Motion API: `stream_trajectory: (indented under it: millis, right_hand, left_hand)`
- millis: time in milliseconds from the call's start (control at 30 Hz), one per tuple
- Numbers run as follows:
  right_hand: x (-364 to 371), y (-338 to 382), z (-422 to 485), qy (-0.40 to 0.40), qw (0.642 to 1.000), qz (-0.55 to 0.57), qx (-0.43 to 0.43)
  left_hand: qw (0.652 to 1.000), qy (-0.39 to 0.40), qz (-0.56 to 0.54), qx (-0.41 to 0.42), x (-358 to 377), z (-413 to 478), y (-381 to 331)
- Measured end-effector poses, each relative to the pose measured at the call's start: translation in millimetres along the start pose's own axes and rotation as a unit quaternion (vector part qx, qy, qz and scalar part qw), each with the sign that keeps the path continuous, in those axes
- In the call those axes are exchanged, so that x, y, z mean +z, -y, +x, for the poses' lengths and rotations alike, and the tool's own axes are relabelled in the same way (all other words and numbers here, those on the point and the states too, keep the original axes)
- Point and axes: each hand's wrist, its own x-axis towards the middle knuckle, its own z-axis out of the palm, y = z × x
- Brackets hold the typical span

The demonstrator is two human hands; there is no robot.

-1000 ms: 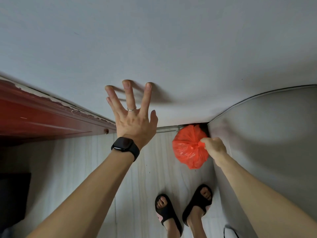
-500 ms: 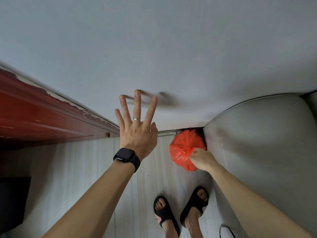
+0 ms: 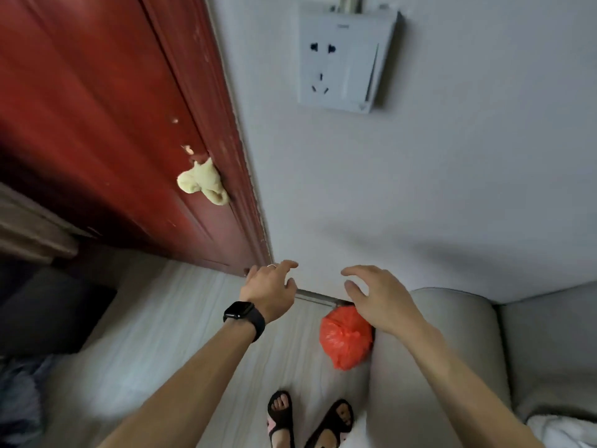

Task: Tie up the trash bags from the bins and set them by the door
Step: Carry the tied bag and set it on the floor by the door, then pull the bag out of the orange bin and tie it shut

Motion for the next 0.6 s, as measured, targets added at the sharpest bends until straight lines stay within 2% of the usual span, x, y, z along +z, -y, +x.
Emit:
stream_trajectory:
  millis: [133,267,467,600]
  right_hand:
    - [-46,70,-16,-0.034,0.994,0.043,-0.089]
    - [-57,124,-23,-0.015,0.979,0.068,-0.19]
    - [-20,186,-51,0.088,0.939,0.07,-0.326]
    - [25,233,-101,0.152,0.89,0.045,-0.428]
  left_hand:
    - [0.998,-0.056,-0.016,-0.033,-68,-50,7]
    - [0.983,-0.159,0.017,-0.085,-110,-107,30]
    - [0.943,-0.237,0.046,-0.228,-116,-242,62]
    - [0.9,-0.268,0.036,-0.342,-97,-359,71]
